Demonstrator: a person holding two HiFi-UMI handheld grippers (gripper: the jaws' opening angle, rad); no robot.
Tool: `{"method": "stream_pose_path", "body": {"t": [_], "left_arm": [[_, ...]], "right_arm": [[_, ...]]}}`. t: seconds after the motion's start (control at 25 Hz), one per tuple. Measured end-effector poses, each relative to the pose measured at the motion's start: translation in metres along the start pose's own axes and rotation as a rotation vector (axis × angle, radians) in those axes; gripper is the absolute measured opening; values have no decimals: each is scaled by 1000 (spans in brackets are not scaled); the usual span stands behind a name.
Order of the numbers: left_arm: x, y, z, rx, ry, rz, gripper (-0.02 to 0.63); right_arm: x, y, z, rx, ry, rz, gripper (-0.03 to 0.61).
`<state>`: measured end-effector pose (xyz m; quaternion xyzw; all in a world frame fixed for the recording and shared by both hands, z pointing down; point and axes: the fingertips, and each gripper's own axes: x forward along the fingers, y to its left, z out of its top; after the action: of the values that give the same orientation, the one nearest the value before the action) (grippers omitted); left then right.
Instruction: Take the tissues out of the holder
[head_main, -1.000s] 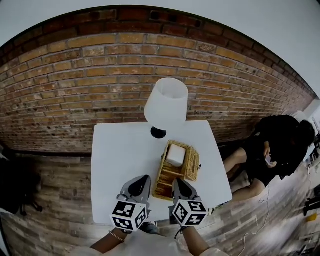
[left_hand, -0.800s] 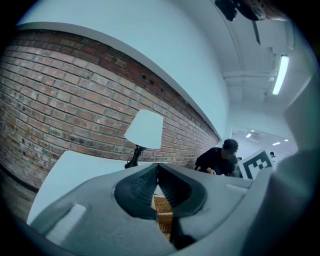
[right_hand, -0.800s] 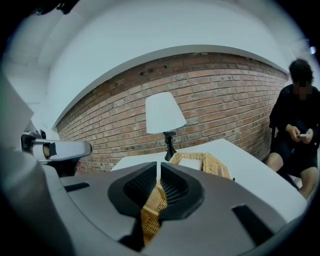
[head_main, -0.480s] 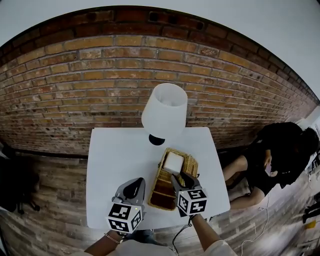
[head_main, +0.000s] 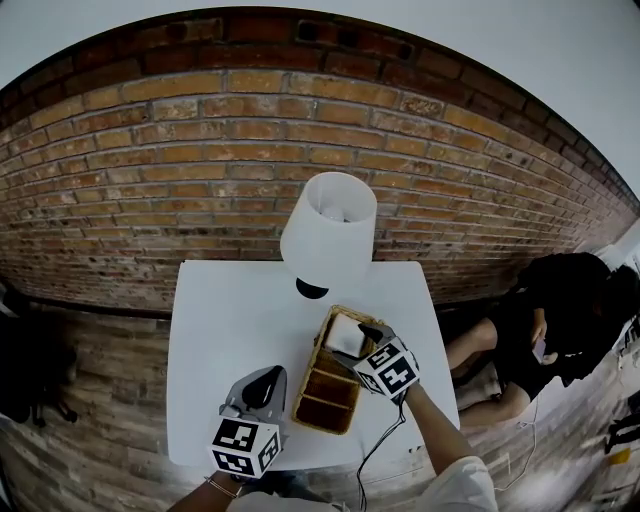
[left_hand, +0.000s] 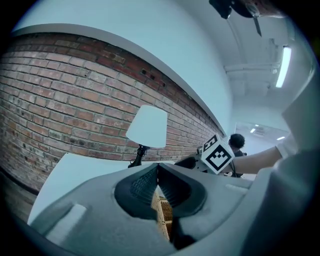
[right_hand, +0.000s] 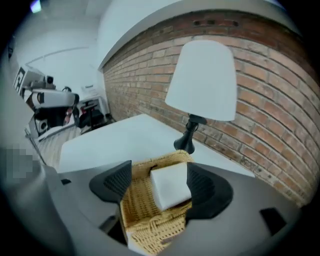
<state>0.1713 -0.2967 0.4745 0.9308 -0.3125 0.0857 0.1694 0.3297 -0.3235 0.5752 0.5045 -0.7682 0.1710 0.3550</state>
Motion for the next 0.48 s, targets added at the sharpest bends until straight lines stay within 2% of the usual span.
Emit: {"method": "stream_pose_path", "body": {"t": [0.12, 0.28, 0.48], "left_arm": [[0, 3, -2, -1, 4, 13, 8], [-2, 10, -4, -3, 8, 32, 8], [-3, 15, -9, -13, 14, 54, 8]], "right_arm": [[15, 1, -17, -157, 166, 76, 342], [33, -5, -29, -317, 340, 91, 342], [54, -6, -41, -414, 487, 113, 359]]}}
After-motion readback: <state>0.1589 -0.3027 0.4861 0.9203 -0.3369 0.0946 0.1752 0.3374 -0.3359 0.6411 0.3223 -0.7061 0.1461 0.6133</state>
